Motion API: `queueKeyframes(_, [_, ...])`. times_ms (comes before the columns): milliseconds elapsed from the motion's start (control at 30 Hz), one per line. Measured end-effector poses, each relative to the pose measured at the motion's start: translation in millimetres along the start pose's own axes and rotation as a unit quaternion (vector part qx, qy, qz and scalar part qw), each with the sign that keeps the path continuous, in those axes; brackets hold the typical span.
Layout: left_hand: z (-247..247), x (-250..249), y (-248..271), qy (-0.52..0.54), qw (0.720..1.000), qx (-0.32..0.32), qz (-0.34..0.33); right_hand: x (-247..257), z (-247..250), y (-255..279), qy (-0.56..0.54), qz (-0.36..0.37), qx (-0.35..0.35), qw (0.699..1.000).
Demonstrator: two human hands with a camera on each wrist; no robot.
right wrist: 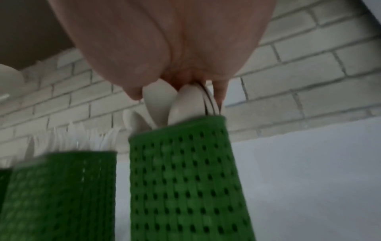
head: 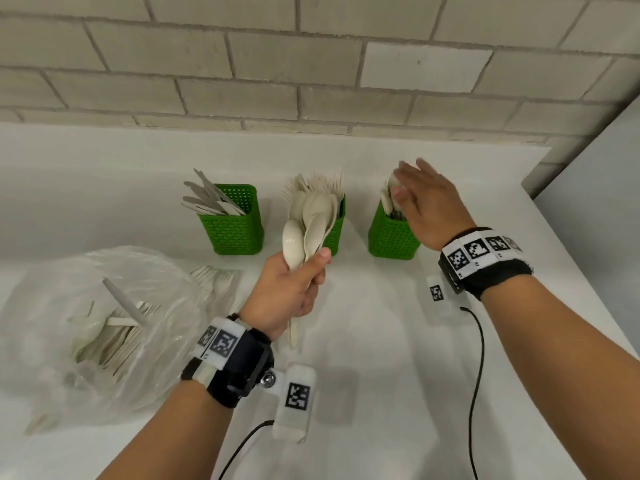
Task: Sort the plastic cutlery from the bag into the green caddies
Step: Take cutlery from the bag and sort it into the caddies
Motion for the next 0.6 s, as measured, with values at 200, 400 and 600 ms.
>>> queueKeyframes(200, [-14,-4,4,0.003,0.999,0.043,-0.020,54,27,30,-0.307,-0.016,-0.051,0.950])
queueKeyframes(400, [-27,-10,12,-0.022,0.994,0.107,-0.033,96,-21,54,-0.484,-0.019,0.057,0.873])
queueKeyframes(600, [-21,-10,18,-0.052,0.993,0.097,-0.045,101,-16,60,-0.586,-0.017,0.008,0.810])
Point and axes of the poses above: each hand's wrist, its own y-axis away from the middle knuckle, its own z-axis out of the back of the hand, x = y × z, the point moved 7 cm from there along -y, towards the middle knuckle, and after that the axes turned 4 degrees about x, right-handed, at the moved point
